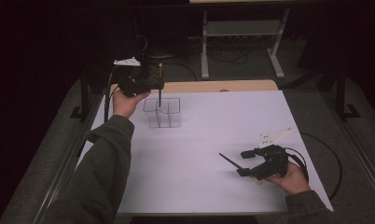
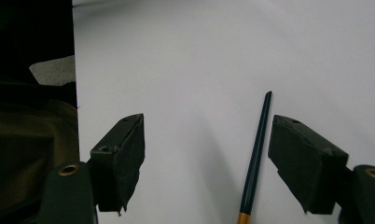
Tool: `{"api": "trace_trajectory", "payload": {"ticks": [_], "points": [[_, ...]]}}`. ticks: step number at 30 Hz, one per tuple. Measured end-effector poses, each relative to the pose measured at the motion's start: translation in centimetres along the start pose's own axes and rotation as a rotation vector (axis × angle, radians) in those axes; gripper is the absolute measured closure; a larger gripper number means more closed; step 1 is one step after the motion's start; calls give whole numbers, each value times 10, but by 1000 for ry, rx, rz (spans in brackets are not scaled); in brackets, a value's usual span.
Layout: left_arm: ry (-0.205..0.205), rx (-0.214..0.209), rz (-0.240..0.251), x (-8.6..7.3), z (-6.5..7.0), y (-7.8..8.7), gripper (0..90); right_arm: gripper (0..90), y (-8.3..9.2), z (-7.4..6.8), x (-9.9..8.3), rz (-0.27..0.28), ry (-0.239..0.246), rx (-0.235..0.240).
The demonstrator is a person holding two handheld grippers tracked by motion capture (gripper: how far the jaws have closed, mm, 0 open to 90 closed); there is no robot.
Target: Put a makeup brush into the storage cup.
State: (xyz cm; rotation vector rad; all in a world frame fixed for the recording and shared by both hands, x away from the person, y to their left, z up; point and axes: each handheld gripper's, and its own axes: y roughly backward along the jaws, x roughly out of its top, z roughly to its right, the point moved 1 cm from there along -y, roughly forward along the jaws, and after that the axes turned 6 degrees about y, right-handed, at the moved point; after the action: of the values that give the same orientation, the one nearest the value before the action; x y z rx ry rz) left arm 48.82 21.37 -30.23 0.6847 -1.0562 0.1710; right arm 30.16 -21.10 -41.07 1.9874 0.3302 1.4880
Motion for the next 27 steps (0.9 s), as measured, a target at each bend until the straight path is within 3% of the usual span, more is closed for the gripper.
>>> {"api": "trace_trajectory", "payload": {"ticks": [11, 27], "points": [[31, 23, -7, -5, -13, -8, 833, 257, 1, 0, 0, 5, -3, 1], [52, 38, -16, -8, -19, -16, 832, 249, 4, 1, -2, 8, -10, -8]]}}
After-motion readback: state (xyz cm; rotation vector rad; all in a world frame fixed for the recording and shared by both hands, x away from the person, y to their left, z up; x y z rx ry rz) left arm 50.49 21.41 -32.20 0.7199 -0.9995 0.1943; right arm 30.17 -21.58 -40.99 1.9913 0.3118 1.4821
